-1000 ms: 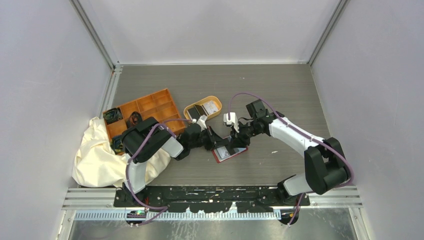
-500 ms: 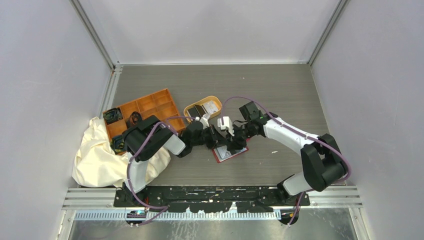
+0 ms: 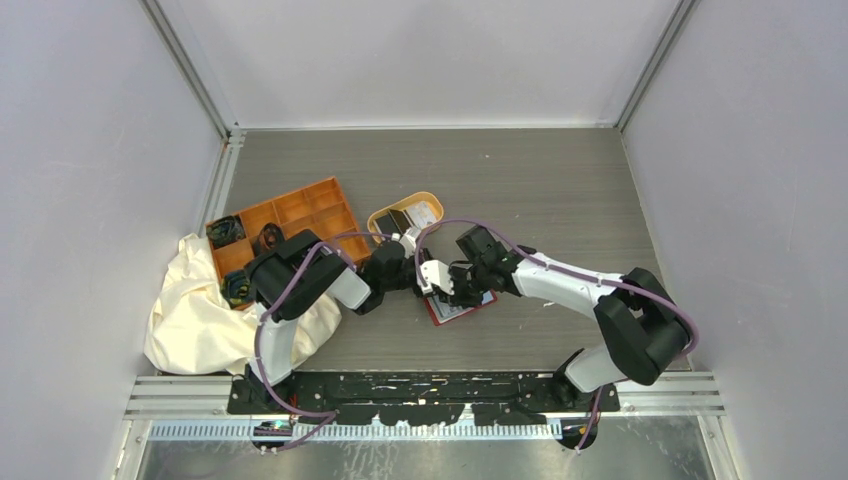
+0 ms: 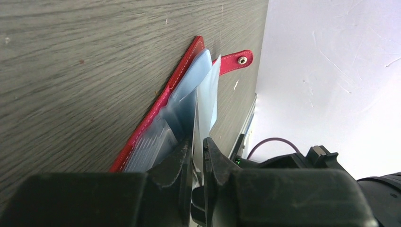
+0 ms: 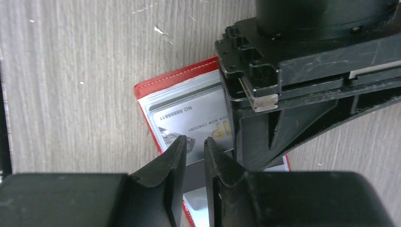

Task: Put the credit cards into the card holder
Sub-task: Insert the credit card into the card holder.

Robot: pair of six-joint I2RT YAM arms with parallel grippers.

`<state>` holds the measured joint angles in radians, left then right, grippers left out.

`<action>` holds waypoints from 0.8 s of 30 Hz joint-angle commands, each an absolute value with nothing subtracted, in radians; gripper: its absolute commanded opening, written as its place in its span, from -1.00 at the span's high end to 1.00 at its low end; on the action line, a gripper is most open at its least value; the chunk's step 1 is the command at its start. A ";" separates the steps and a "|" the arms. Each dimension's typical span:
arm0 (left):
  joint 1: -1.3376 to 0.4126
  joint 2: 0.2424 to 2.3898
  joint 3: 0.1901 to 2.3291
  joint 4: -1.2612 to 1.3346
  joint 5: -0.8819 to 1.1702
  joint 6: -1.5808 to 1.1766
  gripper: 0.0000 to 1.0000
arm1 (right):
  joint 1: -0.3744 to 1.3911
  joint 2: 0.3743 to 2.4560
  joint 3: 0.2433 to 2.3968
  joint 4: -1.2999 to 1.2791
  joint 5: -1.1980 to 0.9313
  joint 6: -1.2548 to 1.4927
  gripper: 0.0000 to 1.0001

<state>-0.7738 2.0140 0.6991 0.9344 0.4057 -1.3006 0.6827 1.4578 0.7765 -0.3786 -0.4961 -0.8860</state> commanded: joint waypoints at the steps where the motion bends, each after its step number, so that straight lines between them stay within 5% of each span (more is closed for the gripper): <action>1: -0.769 2.057 0.694 0.914 0.412 -1.275 0.70 | 0.704 1.437 0.769 -0.279 -0.391 -0.925 0.48; 24: -0.752 2.023 0.699 0.857 0.431 -1.252 0.54 | 0.665 1.395 0.757 -0.338 -0.275 -0.999 0.46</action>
